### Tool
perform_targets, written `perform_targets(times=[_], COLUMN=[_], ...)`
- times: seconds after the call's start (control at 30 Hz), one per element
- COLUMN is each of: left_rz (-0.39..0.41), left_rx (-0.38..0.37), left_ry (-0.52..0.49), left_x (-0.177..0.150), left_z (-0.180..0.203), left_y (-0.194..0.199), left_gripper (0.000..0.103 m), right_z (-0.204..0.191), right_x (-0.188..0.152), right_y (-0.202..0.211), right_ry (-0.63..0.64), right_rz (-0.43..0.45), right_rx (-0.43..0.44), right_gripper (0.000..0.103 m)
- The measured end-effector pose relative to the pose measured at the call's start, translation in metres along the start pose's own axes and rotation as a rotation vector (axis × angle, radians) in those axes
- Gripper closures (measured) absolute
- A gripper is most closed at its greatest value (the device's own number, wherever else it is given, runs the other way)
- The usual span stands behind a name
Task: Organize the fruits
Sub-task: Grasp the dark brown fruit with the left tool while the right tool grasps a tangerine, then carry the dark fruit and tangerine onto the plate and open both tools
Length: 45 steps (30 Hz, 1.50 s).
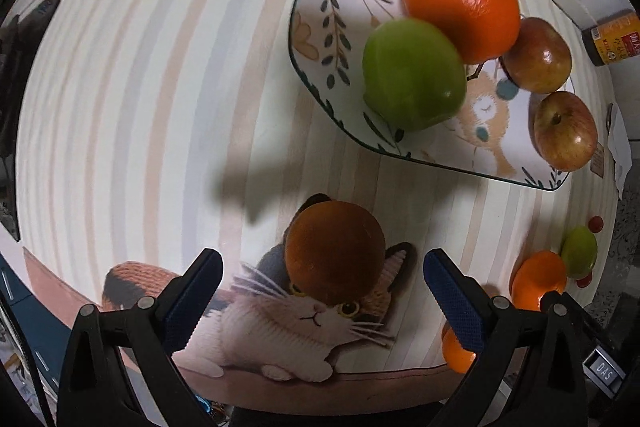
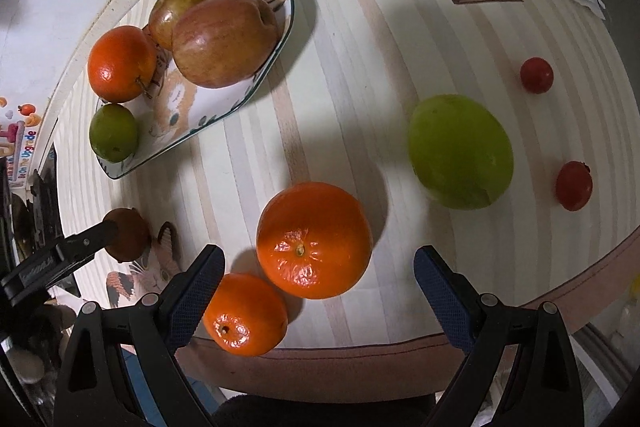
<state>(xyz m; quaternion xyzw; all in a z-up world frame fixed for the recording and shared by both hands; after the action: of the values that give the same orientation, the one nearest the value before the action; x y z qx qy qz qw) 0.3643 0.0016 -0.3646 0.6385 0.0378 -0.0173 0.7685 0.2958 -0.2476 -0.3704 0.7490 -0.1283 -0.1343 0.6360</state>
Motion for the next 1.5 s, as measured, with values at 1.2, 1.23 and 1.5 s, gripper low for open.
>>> perform_targets(times=[1.2,1.23,1.5], left_rz=[0.018,0.026,0.132], left_rx=[-0.069,-0.076,-0.149], left_ry=[-0.011,-0.014,-0.05], left_x=[-0.027,-0.026,-0.004], left_z=[0.001,0.002,0.01], left_y=[0.002,0.008,0.084], left_gripper=[0.052,0.052,0.052], right_z=[-0.028,-0.03,-0.06], right_x=[-0.009,-0.01,0.0], right_y=[-0.014,-0.013,0.025], right_ry=[0.163,0.174,0.209], right_rz=[0.038,0.045,0.128], right_rx=[-0.018,-0.022,0.056], right_gripper=[0.036,0.036,0.036])
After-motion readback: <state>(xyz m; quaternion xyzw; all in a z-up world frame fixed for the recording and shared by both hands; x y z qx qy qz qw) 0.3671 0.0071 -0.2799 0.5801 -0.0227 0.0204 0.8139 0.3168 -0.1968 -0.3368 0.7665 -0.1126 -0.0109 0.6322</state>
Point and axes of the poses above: each gripper's, at about its wrist camera, not at the fingertips, and y roughly against the way its jaws point, z to its right, x to its top, the point moved 4 cm from there along -y, roughly the way its jaws point, and after that the axes turned 6 degrees about -x, right-handed, at the moved point
